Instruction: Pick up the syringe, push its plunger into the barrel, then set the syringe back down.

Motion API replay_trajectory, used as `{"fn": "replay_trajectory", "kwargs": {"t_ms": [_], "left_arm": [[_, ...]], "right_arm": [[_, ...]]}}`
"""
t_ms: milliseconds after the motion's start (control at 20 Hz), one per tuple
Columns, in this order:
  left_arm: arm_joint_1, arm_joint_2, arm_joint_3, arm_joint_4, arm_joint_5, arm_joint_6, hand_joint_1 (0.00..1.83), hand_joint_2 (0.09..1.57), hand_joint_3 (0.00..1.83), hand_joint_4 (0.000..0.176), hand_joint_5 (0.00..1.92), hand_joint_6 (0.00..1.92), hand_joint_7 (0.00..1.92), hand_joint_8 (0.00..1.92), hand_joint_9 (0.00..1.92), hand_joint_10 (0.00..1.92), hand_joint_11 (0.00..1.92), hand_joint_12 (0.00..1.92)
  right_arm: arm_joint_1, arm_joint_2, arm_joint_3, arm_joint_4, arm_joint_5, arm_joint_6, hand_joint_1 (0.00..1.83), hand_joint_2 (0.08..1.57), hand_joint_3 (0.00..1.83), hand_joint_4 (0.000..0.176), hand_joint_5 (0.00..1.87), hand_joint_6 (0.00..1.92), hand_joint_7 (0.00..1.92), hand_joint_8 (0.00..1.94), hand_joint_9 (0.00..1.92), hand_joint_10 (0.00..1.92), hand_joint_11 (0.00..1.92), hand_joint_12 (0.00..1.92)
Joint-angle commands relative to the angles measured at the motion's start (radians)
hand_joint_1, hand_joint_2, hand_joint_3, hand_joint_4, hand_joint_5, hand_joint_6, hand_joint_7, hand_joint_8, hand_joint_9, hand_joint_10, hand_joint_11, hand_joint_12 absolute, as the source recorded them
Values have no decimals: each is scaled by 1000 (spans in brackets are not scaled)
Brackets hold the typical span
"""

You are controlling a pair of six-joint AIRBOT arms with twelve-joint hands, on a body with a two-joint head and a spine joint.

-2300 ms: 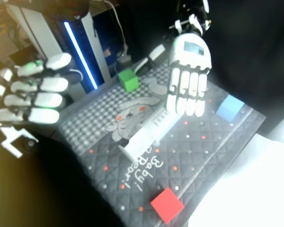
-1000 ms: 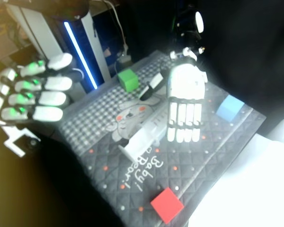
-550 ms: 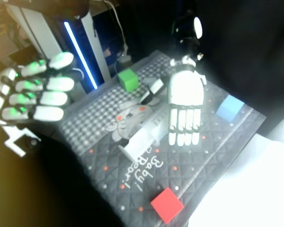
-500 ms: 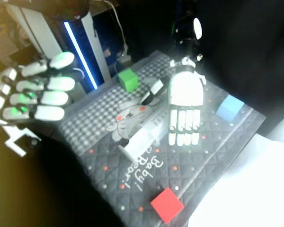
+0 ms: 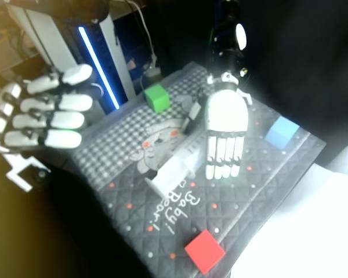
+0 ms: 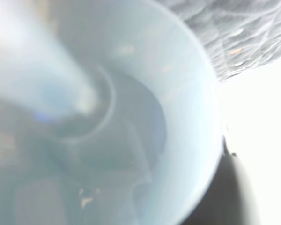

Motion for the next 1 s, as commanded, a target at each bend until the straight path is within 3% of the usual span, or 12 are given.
{"fn": "replay_trajectory", "kwargs": {"t_ms": [0, 50, 150, 200, 250, 300, 350, 400, 450, 500, 800, 950], "left_arm": [[2, -8, 7, -7, -56, 5, 1188, 1054, 0, 0, 771, 36, 893, 34, 909, 67, 459, 1046], [3, -8, 10, -13, -57, 5, 1214, 1130, 4, 0, 788, 947, 988, 825, 1038, 220, 569, 1197], [3, -8, 14, -22, -59, 5, 1336, 1145, 3, 0, 772, 1175, 936, 1130, 945, 1099, 667, 1381], [3, -8, 18, -31, -62, 5, 1228, 1176, 15, 0, 748, 1308, 916, 1210, 873, 1424, 724, 1624], [3, -8, 23, -46, -66, 5, 1342, 1149, 2, 0, 672, 1620, 890, 1244, 872, 1666, 794, 1775], [2, -8, 26, -52, -69, 5, 1527, 1109, 0, 0, 655, 1861, 820, 1785, 915, 1870, 915, 1892], [3, -8, 32, -73, -78, 5, 1569, 1109, 0, 0, 632, 1909, 790, 1894, 932, 1911, 988, 1915], [3, -8, 33, -79, -81, 5, 1621, 1106, 0, 38, 612, 1919, 820, 1916, 1019, 1919, 1099, 1920], [1, -7, 34, -81, -82, 5, 1644, 1106, 0, 130, 632, 1921, 868, 1920, 1112, 1921, 1198, 1921], [1, -7, 34, -81, -83, 5, 1647, 1108, 0, 167, 651, 1921, 916, 1921, 1179, 1921, 1261, 1921], [3, 13, 35, -131, -145, 6, 1530, 1134, 10, 176, 1092, 1921, 1342, 1921, 1483, 1921, 1505, 1921], [3, 44, 32, -170, -218, 5, 1541, 1121, 4, 157, 1278, 1921, 1425, 1921, 1528, 1921, 1555, 1921]], "right_arm": [[7, 1, 5, 12, 119, 8, 627, 648, 0, 86, 36, 1, 133, 5, 128, 5, 85, 161], [7, 0, 5, 11, 119, 8, 650, 654, 0, 83, 36, 1, 139, 6, 129, 5, 83, 160], [7, 0, 5, 11, 119, 8, 664, 650, 0, 78, 32, 0, 146, 8, 135, 7, 88, 163], [7, 0, 5, 11, 119, 8, 640, 659, 0, 81, 40, 4, 150, 8, 151, 12, 101, 169], [7, -2, 5, 12, 119, 8, 619, 677, 8, 79, 43, 4, 148, 7, 161, 15, 114, 174], [7, -2, 5, 12, 119, 8, 612, 669, 4, 82, 45, 5, 144, 4, 160, 13, 116, 174], [7, -2, 5, 12, 119, 8, 604, 677, 7, 73, 51, 7, 143, 3, 165, 14, 129, 178], [7, -2, 5, 12, 119, 8, 617, 687, 10, 68, 47, 4, 137, 0, 156, 9, 123, 174], [7, -2, 5, 12, 119, 8, 634, 690, 10, 71, 39, 1, 111, 0, 129, 1, 84, 155], [7, -3, 5, 11, 119, 8, 652, 673, 1, 71, 44, 2, 114, 3, 131, 3, 80, 153], [7, 1, -3, -9, 120, 10, 653, 673, 1, 40, 23, 0, 77, 0, 84, 0, 36, 136], [7, 1, -3, -10, 120, 13, 646, 751, 24, 30, 27, 2, 101, 6, 95, 3, 48, 146]]}}
